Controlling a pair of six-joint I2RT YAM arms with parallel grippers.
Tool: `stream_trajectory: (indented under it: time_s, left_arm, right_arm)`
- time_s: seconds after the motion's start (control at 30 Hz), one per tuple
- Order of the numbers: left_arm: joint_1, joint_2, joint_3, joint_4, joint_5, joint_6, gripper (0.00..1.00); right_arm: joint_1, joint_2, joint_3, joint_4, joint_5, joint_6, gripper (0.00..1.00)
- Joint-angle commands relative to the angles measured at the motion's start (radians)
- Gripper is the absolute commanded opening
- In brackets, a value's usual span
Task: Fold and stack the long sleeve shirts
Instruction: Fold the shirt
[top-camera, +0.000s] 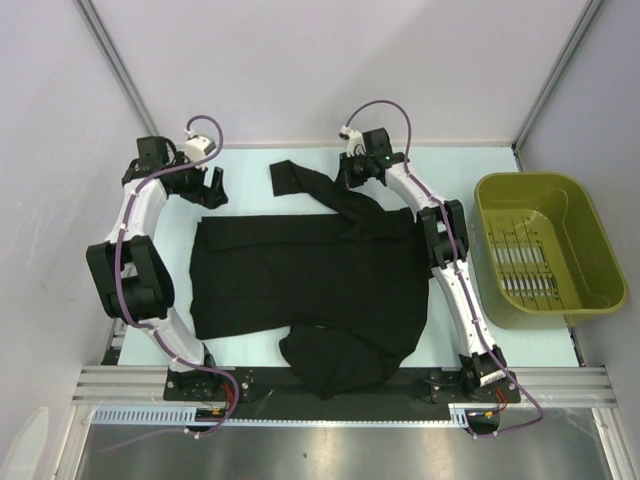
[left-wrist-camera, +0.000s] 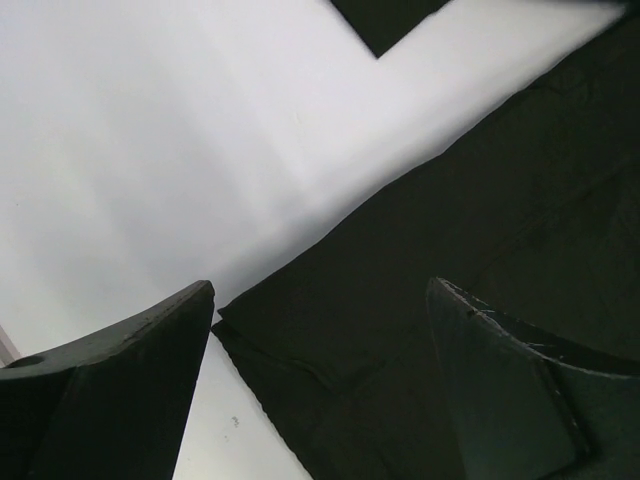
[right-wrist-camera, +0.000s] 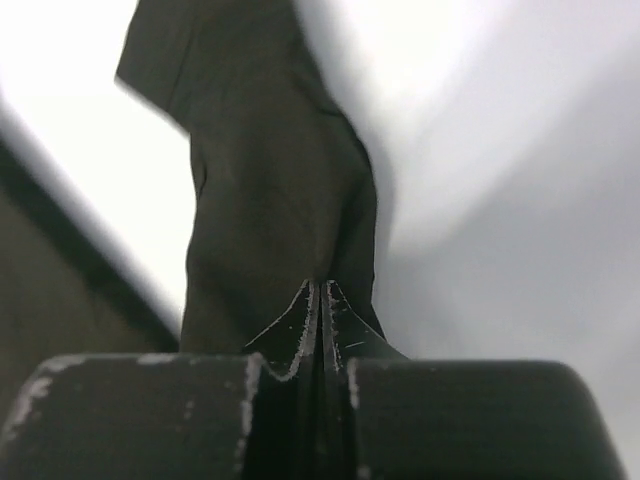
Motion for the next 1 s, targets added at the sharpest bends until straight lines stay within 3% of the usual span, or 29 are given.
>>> stream_trajectory:
  time_s: [0.0, 0.17, 0.3, 0.37, 0.43, 0.47, 0.5, 0.53, 0.63, 0.77, 0.97]
  left_arm:
    - [-0.004, -0.038, 0.054, -0.003, 0.064, -0.05, 0.91]
    - [-0.005, -0.118, -0.013, 0.021, 0.131, -0.06, 0.91]
    - [-0.013, -0.195, -0.128, 0.013, 0.148, 0.026, 0.92]
    - [-0.014, -0.248, -0.206, 0.012, 0.153, 0.06, 0.92]
    - [-0.016, -0.3, -0.259, 0.013, 0.157, 0.103, 0.93]
    - [-0.021, -0.316, -0.303, 0.013, 0.16, 0.115, 0.94]
    - [-0.022, -0.331, -0.323, 0.015, 0.154, 0.132, 0.94]
    - [-0.025, -0.356, -0.338, 0.016, 0.154, 0.135, 0.94]
    - [-0.028, -0.387, -0.383, 0.032, 0.157, 0.125, 0.95]
    - [-0.028, -0.407, -0.405, 0.058, 0.162, 0.063, 0.97]
    - [-0.027, -0.44, -0.434, 0.087, 0.145, 0.002, 0.99]
  right_arm:
    - [0.052, -0.25, -0.117, -0.106, -0.093, -0.14, 0.0]
    - [0.121, -0.623, -0.514, -0.156, -0.096, -0.344, 0.0]
    - [0.161, -0.749, -0.776, -0.319, -0.033, -0.508, 0.0]
    - [0.151, -0.783, -0.899, -0.407, -0.027, -0.556, 0.11]
    - [0.138, -0.834, -0.953, -0.455, -0.03, -0.579, 0.3]
    - [0.123, -0.845, -0.951, -0.487, -0.033, -0.58, 0.37]
    - [0.114, -0.852, -0.944, -0.488, -0.033, -0.574, 0.59]
    - [0.102, -0.851, -0.932, -0.483, -0.035, -0.56, 0.64]
    - [0.071, -0.781, -0.832, -0.392, -0.021, -0.453, 0.7]
    - [0.029, -0.613, -0.641, -0.328, -0.015, -0.182, 0.7]
    - [-0.026, -0.419, -0.516, -0.186, -0.033, 0.039, 0.7]
